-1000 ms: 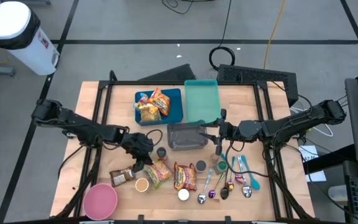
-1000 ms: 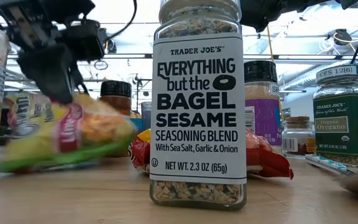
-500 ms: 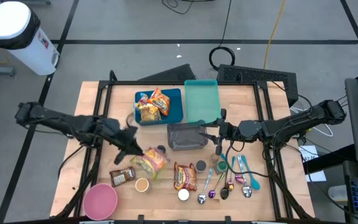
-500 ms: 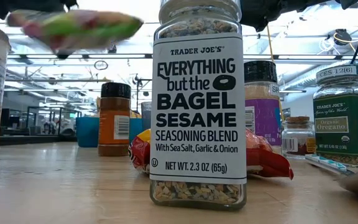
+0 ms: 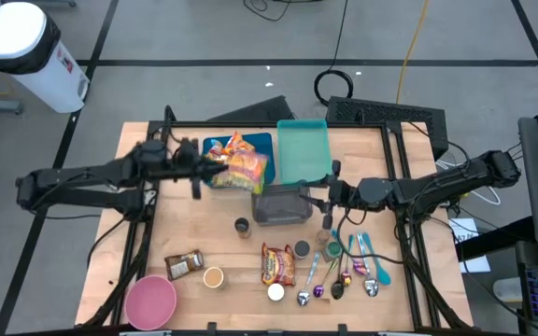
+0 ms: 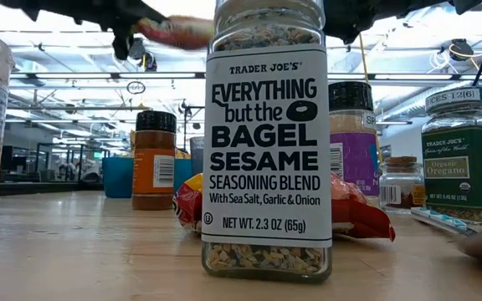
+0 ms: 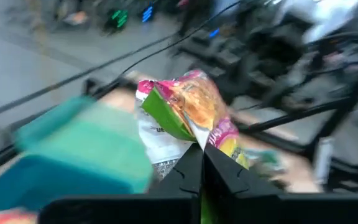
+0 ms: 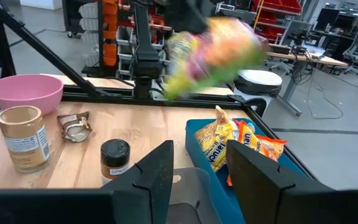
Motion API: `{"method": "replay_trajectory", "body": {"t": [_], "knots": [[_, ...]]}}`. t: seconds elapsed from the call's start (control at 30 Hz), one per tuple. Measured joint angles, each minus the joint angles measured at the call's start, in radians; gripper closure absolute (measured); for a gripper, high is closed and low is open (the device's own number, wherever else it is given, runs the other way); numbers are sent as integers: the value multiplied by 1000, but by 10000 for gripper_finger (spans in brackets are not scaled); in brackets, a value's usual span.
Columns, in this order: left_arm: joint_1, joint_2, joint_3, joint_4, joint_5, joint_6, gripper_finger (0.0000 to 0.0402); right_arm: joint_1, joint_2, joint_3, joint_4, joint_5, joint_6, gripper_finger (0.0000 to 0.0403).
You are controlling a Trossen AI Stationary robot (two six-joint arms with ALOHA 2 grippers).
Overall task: Pick & Place Food Item
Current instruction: Put the green noodle pack into the blue bin
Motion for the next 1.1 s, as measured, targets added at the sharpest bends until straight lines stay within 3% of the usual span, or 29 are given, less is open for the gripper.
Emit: {"method": "replay_trajectory", "body": {"t": [0.23, 0.4, 0.57, 0.77, 0.93, 1.1], "knots": [[127, 235, 308, -330, -53, 141, 397, -6, 0, 0, 2, 3, 10, 264], [169, 416, 435, -398, -176, 195, 389, -6, 0, 0, 5, 3, 10, 265], [204, 585, 491, -407, -291, 178, 396, -6, 0, 0, 8, 4, 10, 266], [230, 712, 503, -411, -293, 137, 383, -6, 0, 0, 8, 4, 10, 268], [232, 760, 503, -418, -290, 120, 397, -6, 0, 0, 8, 4, 10, 268], [232, 789, 503, -396, -289, 103, 382, -6, 0, 0, 8, 4, 10, 268]]}}
